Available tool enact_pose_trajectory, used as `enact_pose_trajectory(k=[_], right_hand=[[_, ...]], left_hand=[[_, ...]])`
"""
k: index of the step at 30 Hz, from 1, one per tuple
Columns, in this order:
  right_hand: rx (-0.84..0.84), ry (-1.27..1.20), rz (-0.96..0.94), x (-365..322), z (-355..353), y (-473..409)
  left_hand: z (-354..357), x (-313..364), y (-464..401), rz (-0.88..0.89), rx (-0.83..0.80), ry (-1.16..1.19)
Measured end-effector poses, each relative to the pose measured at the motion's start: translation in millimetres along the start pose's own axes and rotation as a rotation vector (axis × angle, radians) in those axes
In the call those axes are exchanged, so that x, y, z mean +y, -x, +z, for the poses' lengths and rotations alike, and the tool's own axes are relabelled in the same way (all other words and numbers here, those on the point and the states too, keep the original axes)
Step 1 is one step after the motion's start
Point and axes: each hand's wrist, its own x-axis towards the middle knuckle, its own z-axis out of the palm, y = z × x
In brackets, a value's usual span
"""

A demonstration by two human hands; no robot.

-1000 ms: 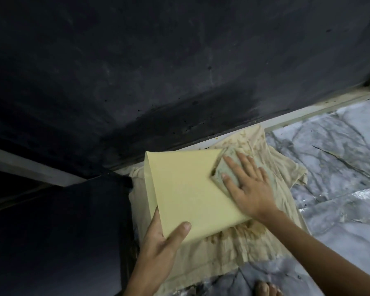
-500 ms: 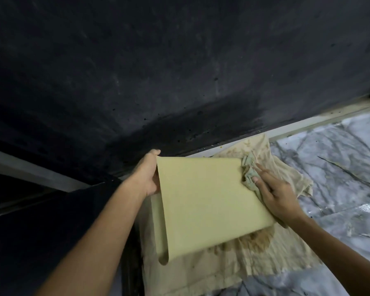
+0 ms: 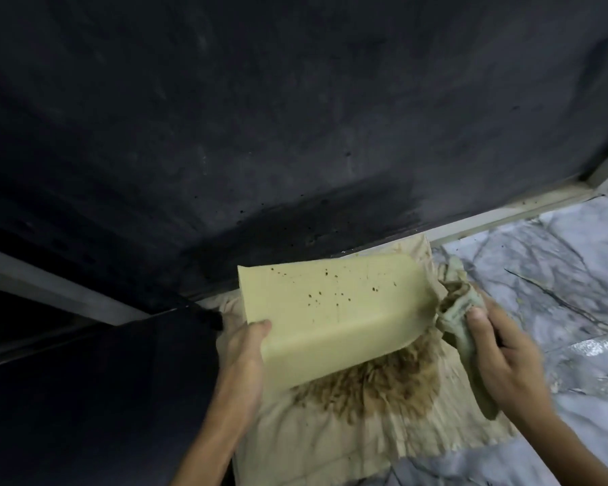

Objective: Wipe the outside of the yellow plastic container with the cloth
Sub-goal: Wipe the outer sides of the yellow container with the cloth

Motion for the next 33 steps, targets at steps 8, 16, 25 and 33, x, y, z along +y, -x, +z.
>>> enact_pose_trajectory(k=[8,16,25,33], right_hand=[[0.018,-0.011,0.024,-16.0,0.7,8.6],[-0.125,0.005,-0.139,-48.5,45.8,17.3],[-0.493,0.337,-0.407,-90.9,155.3,4.9],[-0.698,0.547,-0.496,-94.2,159.0,-2.2]], left_hand=[[-4.1,-30.4,4.9,-0.014,0.027,0.077],[-17.3,-53.6,9.3,-0.038,-0.008,0.093],[-13.5,-62.8,4.2,0.034,-0.039,0.024],[-16.4,-64.3,4.0,0.065,-0.150,0.051]])
